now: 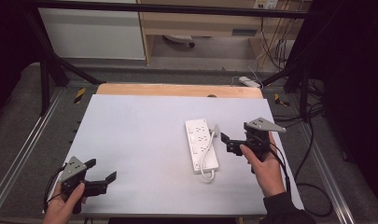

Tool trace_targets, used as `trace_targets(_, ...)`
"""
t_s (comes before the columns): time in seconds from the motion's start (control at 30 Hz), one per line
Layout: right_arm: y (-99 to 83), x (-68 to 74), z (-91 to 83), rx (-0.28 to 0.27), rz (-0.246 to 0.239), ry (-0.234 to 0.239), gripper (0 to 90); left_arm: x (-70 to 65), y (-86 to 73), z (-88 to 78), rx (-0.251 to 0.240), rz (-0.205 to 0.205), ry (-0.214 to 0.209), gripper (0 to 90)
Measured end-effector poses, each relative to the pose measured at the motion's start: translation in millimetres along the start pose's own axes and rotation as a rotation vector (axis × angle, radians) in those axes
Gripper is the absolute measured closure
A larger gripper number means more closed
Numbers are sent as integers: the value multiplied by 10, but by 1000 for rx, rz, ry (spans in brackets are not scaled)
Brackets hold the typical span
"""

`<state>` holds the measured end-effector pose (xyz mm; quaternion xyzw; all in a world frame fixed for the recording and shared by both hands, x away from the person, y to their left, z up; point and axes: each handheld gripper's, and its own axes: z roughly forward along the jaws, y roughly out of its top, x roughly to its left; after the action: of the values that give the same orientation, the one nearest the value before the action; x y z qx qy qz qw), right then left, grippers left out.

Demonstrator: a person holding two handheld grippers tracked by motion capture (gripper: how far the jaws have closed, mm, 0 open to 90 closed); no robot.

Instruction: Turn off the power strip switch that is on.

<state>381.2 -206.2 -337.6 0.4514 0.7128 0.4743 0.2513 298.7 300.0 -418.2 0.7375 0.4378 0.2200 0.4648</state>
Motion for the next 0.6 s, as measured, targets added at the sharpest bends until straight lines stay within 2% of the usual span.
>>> trace_targets(0.43, 79, 23, 91, 23, -23, 4, 40, 1, 0, -3, -1, -3, 1, 53)
trace_targets(0.6, 99, 55, 139, 13, -32, 36, 33, 1, 0, -4, 0, -2, -1, 53)
